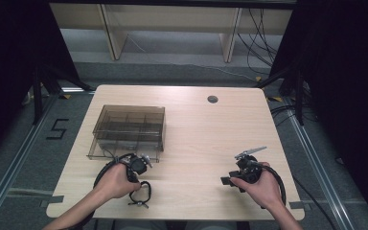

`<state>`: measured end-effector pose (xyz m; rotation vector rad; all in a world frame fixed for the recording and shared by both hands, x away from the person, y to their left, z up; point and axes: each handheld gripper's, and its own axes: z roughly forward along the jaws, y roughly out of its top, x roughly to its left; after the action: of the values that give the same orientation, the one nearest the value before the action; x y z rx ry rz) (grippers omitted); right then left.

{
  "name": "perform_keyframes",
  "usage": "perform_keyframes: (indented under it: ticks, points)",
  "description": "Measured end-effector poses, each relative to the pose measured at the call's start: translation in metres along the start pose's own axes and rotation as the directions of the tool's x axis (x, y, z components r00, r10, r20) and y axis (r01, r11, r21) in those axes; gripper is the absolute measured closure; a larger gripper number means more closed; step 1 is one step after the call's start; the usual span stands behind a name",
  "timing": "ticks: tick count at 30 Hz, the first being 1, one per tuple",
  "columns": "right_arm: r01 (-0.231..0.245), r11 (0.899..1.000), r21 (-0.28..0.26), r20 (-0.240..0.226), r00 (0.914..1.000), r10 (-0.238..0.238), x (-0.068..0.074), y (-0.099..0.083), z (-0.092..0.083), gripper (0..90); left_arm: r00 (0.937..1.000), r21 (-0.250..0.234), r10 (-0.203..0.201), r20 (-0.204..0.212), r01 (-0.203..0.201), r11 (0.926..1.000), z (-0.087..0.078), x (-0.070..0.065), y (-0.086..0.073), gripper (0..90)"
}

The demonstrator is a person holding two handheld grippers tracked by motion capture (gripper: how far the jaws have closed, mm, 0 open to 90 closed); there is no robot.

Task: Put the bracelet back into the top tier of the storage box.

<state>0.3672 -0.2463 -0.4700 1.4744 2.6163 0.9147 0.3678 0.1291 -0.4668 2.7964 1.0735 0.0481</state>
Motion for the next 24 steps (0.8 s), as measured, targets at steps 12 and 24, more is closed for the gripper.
perform_keyframes:
  ticks: [12,24]
  points:
    - [-0.013,1.0,0.012,0.01,0.9999,0.012,0.001,0.0,-0.001,51.3,0.999,-0.036,-0.044,-0.002,0.044,0.9984,-0.025,0.012,-0.015,84.7]
    - [-0.01,1.0,0.014,0.0,1.0,0.01,0.0,0.001,0.0,51.3,0.9943,-0.049,-0.106,0.006,0.107,0.9931,-0.044,0.025,-0.026,84.7]
